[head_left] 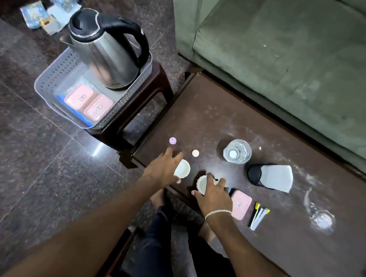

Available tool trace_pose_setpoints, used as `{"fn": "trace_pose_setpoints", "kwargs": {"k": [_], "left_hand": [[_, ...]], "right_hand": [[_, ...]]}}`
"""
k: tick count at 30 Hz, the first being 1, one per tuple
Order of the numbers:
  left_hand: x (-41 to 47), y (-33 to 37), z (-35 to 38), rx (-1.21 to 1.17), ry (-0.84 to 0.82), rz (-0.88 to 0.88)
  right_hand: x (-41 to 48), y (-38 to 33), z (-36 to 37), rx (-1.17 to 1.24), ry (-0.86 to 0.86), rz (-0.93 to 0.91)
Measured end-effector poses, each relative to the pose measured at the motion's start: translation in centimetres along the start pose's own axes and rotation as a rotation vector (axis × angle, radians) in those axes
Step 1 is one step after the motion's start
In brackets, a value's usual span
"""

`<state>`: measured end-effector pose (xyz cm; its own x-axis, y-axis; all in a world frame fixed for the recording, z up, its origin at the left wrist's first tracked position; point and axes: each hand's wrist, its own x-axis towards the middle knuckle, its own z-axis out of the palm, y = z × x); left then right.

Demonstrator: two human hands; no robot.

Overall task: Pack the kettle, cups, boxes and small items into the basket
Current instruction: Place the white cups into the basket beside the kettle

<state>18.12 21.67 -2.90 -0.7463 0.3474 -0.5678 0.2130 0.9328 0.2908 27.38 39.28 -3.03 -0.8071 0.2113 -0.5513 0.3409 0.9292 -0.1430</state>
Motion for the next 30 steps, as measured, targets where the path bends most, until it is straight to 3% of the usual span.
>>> {"fn": "trace_pose_setpoints", "kwargs": {"k": [10, 15, 21, 27, 30], "left_hand": [[0.6, 1.7, 2.8, 0.085, 0.043, -0.017], [-0.6, -0.5, 0.6, -0.045, 0.096, -0.036], [-4.1, -7.8, -7.9, -0.226, 0.284, -0.089], [-6.0, -17.6, -16.1, -0.173, 0.540, -0.180], [-5.5, -21.9, -18.5, -0.190, 0.583, -0.232]], "right_hand": [[1.4, 0.4, 2.0, -0.026, 0.003, 0.021], [1.6, -1.3, 0.6, 0.046, 0.080, -0.007], [2.6, -9.8, -4.8, 0.192, 0.296, -0.182], [5.2, -21.3, -10.3, 0.331, 0.437, -0.427], [6.9, -26.6, -11.7, 0.313, 0.502, -0.527]]}}
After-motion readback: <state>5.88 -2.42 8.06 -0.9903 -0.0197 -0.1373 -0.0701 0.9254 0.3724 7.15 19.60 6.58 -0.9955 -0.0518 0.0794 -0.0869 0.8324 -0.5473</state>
